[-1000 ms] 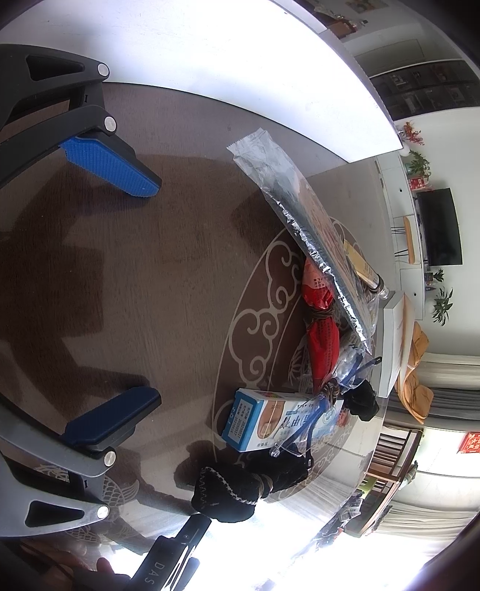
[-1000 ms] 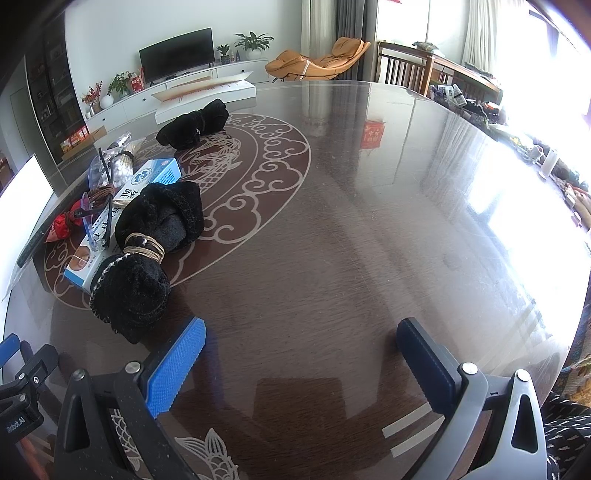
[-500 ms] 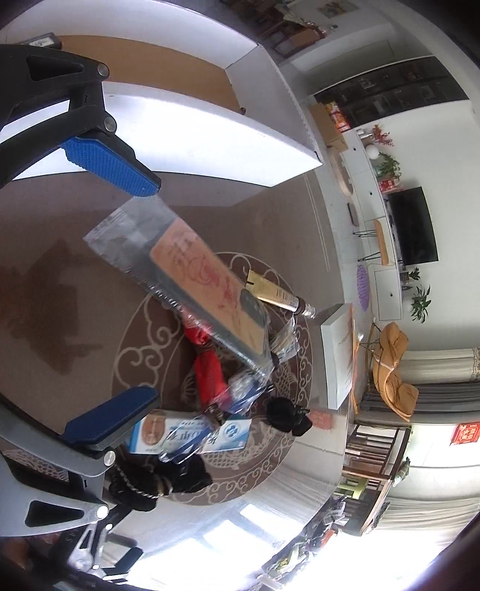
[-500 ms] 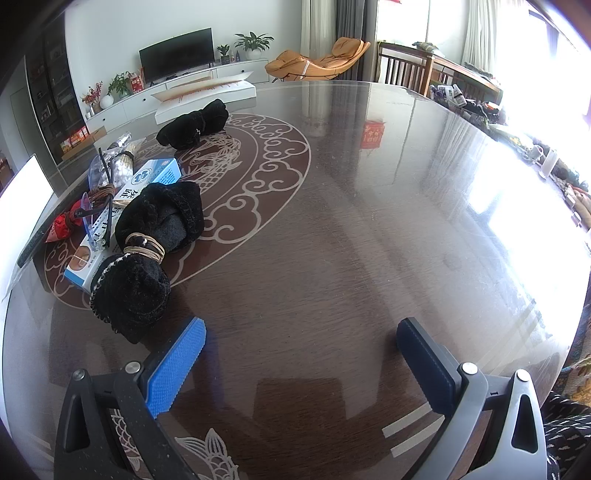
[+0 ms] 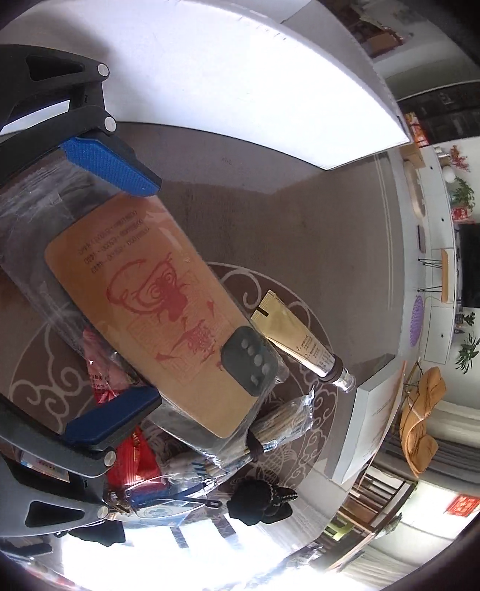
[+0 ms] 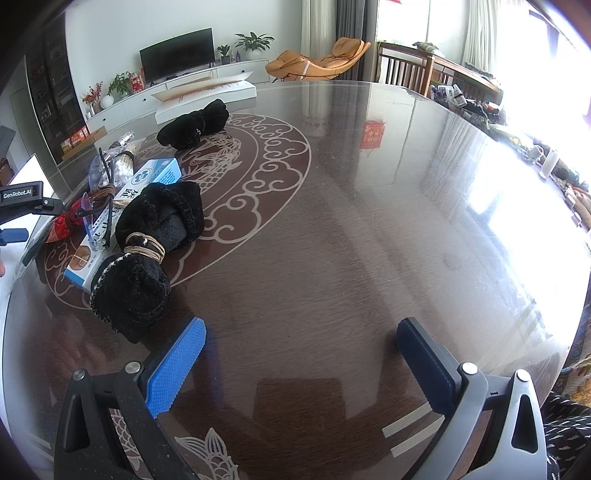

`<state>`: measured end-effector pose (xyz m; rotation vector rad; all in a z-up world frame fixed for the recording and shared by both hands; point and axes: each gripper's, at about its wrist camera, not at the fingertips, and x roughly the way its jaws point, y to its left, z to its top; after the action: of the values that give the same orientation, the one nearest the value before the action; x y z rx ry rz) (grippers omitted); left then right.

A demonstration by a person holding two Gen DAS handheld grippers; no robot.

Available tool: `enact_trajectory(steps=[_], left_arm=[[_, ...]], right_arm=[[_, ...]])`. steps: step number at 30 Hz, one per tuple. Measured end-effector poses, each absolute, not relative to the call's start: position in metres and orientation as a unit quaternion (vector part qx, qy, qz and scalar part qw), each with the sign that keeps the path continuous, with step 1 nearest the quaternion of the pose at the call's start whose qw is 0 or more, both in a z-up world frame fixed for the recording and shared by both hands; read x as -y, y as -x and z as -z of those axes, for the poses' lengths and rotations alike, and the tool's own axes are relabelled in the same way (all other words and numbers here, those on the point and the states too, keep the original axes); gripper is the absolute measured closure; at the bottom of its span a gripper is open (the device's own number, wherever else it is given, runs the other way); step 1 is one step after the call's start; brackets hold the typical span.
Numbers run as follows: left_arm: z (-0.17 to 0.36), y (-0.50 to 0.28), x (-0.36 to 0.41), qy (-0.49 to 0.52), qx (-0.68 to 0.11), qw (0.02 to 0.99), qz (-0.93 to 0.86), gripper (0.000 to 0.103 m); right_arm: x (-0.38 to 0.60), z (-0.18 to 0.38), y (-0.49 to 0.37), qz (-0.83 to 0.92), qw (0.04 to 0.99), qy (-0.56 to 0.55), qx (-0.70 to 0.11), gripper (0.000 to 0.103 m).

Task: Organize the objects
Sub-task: 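Grasp and lift the plastic-wrapped orange phone case with the left gripper, then hold the phone case raised above the table with the left gripper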

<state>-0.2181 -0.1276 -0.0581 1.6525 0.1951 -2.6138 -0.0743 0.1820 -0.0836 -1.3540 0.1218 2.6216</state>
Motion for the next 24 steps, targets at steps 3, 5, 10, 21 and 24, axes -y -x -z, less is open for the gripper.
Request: enact_trajectory(steps=[3, 5, 10, 21, 24], left_arm=[[0.061, 0.219, 0.122, -0.528, -0.042, 0.022, 0.848, 0.0], [0.065, 0.221, 0.115, -0.531, -0.009, 0.019, 0.847, 0.0], [0.068, 0.216, 0.102, -0.525, 0.047, 0.012, 0.85, 0.0], [0.068, 0.168, 0.094, -0.518, 0.038, 0.016, 0.854, 0.0], [0.072, 0.145, 0.091, -0.521, -0.001, 0.013, 0.853, 0.0]], right_arm=[[-0.182, 0.084, 0.074, -0.884, 0.094, 0.456, -0.041, 0.0], [-0.182, 0.084, 0.074, -0.884, 0.094, 0.456, -0.041, 0.0], [-0.182, 0.084, 0.074, -0.884, 0.094, 0.456, -0.041, 0.0], [-0.182, 0.084, 0.074, -0.884, 0.094, 0.456, -0.041, 0.0], [-0.182, 0.084, 0.074, -0.884, 0.094, 0.456, -0.041, 0.0]])
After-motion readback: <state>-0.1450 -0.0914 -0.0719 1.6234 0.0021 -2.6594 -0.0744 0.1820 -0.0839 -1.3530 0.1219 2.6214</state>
